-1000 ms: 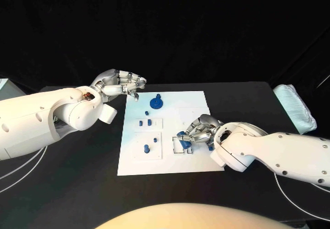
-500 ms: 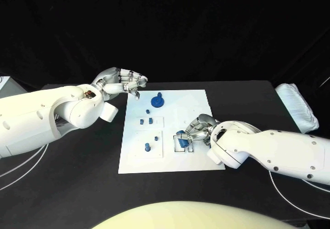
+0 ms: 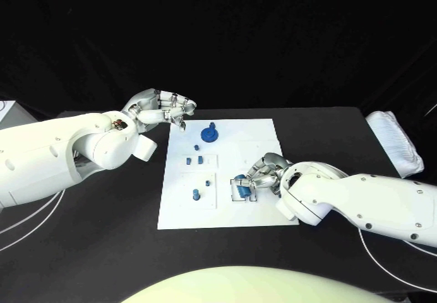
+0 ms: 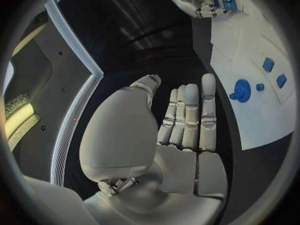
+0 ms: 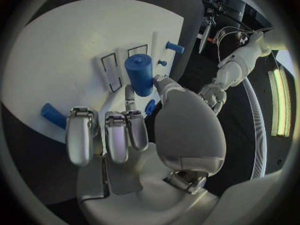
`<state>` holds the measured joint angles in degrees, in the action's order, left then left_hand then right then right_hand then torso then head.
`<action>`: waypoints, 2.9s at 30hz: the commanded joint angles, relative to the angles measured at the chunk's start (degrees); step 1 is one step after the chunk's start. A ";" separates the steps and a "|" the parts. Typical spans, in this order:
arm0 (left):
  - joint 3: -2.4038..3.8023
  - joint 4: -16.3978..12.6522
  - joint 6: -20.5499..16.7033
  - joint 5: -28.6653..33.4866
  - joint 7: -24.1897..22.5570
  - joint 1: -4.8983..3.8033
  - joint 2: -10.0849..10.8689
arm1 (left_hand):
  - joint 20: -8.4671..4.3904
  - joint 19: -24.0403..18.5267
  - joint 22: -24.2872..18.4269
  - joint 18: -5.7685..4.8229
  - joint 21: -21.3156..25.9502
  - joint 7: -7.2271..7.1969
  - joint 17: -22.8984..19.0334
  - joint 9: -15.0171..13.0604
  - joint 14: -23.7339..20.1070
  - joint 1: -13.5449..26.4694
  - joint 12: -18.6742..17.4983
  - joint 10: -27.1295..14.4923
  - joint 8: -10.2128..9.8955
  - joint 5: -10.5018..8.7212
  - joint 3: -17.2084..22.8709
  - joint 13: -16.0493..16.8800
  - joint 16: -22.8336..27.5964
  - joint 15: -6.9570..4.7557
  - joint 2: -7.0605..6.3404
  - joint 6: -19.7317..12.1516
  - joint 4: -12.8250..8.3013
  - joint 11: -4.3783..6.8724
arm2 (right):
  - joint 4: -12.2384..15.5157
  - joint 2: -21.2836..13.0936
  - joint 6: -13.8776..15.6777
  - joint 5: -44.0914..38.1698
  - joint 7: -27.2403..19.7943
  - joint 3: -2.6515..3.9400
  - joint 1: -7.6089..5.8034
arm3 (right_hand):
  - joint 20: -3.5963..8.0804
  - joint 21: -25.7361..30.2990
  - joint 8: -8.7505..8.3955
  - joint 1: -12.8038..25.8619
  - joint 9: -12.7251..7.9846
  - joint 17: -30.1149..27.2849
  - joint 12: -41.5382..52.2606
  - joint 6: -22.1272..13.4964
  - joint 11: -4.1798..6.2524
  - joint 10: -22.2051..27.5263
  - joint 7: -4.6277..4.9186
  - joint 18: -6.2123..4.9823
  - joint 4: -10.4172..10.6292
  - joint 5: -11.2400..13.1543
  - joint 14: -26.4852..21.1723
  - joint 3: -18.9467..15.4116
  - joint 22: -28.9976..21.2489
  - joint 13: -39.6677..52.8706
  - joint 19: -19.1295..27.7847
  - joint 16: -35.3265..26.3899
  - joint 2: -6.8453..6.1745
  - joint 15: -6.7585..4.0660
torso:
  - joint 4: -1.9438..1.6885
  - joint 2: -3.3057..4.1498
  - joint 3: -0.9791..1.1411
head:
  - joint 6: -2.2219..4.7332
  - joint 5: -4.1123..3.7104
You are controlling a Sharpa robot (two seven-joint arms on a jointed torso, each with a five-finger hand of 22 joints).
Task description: Assemble the parts on the task board
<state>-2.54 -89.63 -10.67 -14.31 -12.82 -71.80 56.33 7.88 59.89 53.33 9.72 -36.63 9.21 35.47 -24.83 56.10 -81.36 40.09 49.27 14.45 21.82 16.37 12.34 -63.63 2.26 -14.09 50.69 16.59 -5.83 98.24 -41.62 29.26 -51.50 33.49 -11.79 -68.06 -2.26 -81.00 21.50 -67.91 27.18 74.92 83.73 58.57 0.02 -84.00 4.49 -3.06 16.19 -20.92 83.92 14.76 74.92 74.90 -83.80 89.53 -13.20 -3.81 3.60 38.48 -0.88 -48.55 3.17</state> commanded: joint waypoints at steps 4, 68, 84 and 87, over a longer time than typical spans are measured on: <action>0.03 -0.17 0.88 0.45 -0.31 -0.04 0.00 | 0.02 0.33 -0.07 0.76 0.34 0.01 0.09 -0.07 0.41 -0.07 -0.17 -0.16 0.41 -0.18 -0.03 0.06 0.36 0.13 0.72 -0.16 -0.01 -0.13 | 0.92 -0.39 -2.17 -0.86 0.39 -0.21 0.33 | 0.30 0.31 0.19 -0.22 0.05 14.19 -0.29 0.49 0.31 -2.26 -0.49 0.80 -0.01 0.32 5.88 0.57 8.37 9.93 -3.04 0.09 0.69 -0.26 | 0.03 0.03 -0.01 | -0.09 0.08; 0.03 -0.27 1.57 1.00 -1.74 -0.03 0.00 | 0.03 0.39 -0.17 0.74 0.59 0.00 0.29 -0.14 0.31 -0.40 -0.30 -0.04 0.50 -0.26 -0.12 0.20 0.65 0.16 0.70 -0.14 -0.01 -0.13 | 7.25 -17.16 1.84 -7.96 -21.51 -0.10 -0.61 | -0.36 1.16 -0.96 -12.75 -1.59 14.28 -2.07 -3.36 -0.93 -1.61 1.05 0.81 -1.73 13.58 5.90 -11.96 9.00 9.82 -3.17 0.08 5.86 0.70 | 0.08 -0.13 -0.15 | 0.54 -1.33; 0.03 -1.16 1.38 1.36 -3.21 -0.02 0.26 | 0.04 -0.57 -4.52 0.83 6.91 -0.24 -0.42 -0.40 0.76 1.46 -2.08 4.78 0.63 -9.54 -5.90 1.10 7.54 -0.15 1.74 0.03 0.10 0.70 | 6.64 -20.77 4.00 -18.23 -9.07 -0.37 3.28 | -0.52 0.95 -1.95 -10.19 -2.87 14.22 -1.92 -0.99 -0.78 -1.88 0.78 0.84 0.36 12.97 5.88 -10.41 9.28 9.95 -3.27 0.04 4.31 0.66 | 0.20 0.02 0.08 | 0.41 -2.02; 0.03 -1.18 1.47 1.30 -3.26 -0.01 0.29 | 0.43 0.15 -9.29 0.75 12.67 -0.32 -1.42 -0.53 2.25 0.32 -6.77 7.00 0.63 -11.75 -10.14 0.96 15.81 0.03 3.68 0.17 0.17 0.36 | 6.04 -19.93 4.05 -18.95 -7.58 -0.38 3.54 | -0.49 0.91 -1.96 -9.45 -2.95 14.23 -1.98 -0.68 -0.73 -1.87 0.71 0.85 0.41 13.47 5.88 -10.39 9.33 9.92 -3.29 0.05 4.05 0.62 | 0.07 0.02 0.00 | 0.36 -2.18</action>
<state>-2.54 -90.64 -10.00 -13.45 -14.75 -71.79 56.67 8.17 59.75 44.49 9.72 -24.48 9.21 34.11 -25.30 58.05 -81.00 33.72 56.00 14.95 10.26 6.67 13.37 -48.50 2.30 -10.83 50.70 16.73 -5.41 104.42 -61.72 32.57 -67.07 22.21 -12.19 -64.61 -2.48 -80.10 19.93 -78.03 24.28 74.91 81.67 57.52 -0.77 -83.97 5.12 -3.06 16.19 -7.65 83.92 4.30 74.91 74.92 -84.01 89.53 -9.42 -3.38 3.77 38.51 -0.81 -48.13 1.10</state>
